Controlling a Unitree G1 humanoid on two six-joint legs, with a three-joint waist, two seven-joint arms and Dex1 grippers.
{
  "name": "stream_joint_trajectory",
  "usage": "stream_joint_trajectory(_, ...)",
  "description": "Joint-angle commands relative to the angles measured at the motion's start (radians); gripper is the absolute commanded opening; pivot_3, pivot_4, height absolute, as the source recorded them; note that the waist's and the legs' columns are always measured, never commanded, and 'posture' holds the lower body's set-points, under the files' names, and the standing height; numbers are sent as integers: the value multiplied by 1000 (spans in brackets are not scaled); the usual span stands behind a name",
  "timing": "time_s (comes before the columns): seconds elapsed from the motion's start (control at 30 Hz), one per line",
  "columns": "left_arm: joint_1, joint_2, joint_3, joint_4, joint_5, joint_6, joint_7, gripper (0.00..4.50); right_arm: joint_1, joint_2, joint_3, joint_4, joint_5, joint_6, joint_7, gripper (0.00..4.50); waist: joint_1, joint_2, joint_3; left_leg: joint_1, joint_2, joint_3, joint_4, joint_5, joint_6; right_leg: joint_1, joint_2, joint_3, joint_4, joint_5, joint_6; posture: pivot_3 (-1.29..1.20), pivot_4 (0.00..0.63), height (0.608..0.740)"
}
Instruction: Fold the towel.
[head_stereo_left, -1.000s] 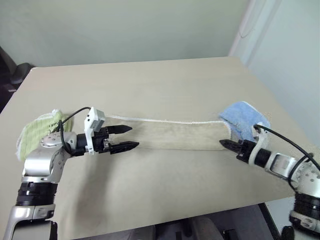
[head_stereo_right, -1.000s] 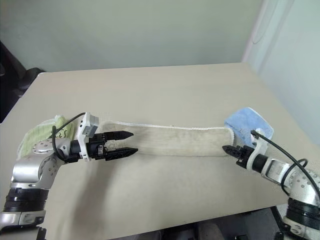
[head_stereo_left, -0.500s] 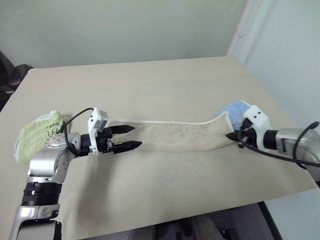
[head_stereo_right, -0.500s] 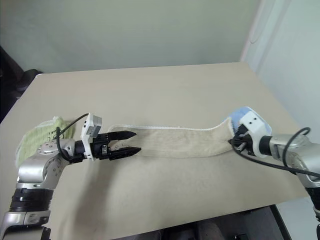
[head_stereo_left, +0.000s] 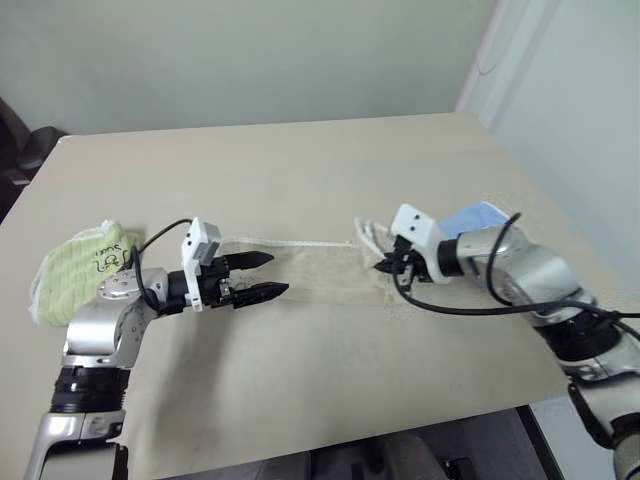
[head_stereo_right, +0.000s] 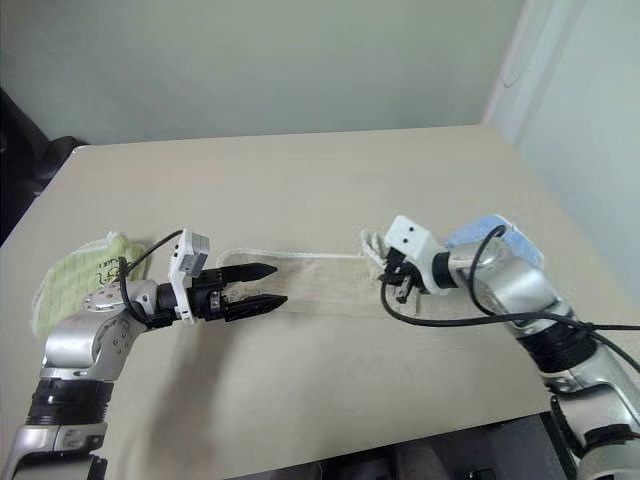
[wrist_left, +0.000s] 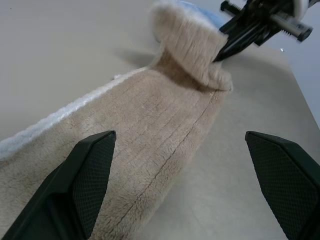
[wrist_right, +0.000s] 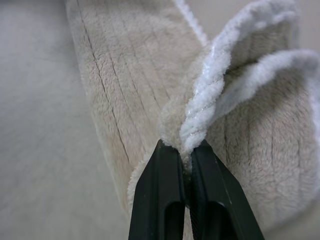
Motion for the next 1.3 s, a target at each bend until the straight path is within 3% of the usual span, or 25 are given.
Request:
stream_joint_trajectory(0.03, 4, 5, 27, -43, -17, -21, 8, 4500, -27, 40, 6, 43, -42, -24, 14, 30, 1, 0, 0, 0, 0, 0, 0, 0, 0, 0, 0, 0, 0, 0, 0, 0, 150, 740)
stream_joint_trajectory(0.2, 19, 14, 34, -44, -22, -27, 12, 4500, -22, 86, -19, 70, -45, -3, 22, 30, 0, 0, 0, 0, 0, 0, 0, 0, -1, 0, 0, 0, 0, 6, -10, 0, 150, 740)
stream_joint_trajectory(0.3, 19, 13, 30, -42, -22, -31, 16, 4500, -16, 109, -49, 78, -28, 17, 21, 817, 0, 0, 0, 0, 0, 0, 0, -1, -1, -1, 0, 0, 0, 6, -9, 0, 150, 740)
stream_joint_trajectory(0.53, 10, 8, 21, -32, -21, -38, 18, 4500, 2, 133, -172, 1, 70, 59, 45, 3216, 1, 0, 0, 0, 0, 0, 0, 0, -2, -1, 0, 0, 0, 6, -9, 0, 150, 740)
stream_joint_trajectory(0.77, -6, 8, 17, -3, -15, -52, 13, 4500, 32, 145, -379, -79, 221, 139, 8, 3216, 1, 0, 0, 0, 0, 0, 0, -1, -3, -1, 1, 0, 0, 5, -9, 0, 150, 740)
stream_joint_trajectory(0.87, -13, 8, 16, 11, -13, -58, 12, 4500, 33, 147, -393, -14, 176, 155, -61, 2632, 1, 0, 0, 0, 0, 0, 0, -1, -4, -1, 1, 0, 0, 5, -9, 0, 150, 740)
stream_joint_trajectory(1.1, -43, -22, 24, 45, -24, -62, 38, 4500, 130, 200, -287, 91, 69, 50, -113, 153, 1, 0, 0, 1, 1, 0, 0, -1, -4, -1, 1, -1, 0, 5, -9, 0, 150, 740)
stream_joint_trajectory(1.3, -13, -72, 97, -21, -123, 30, 124, 4500, 190, 232, -196, 178, -31, -52, -115, 30, 0, 0, 0, 1, 0, 0, 0, 0, -4, -1, 1, -1, 0, 6, -9, 0, 150, 740)
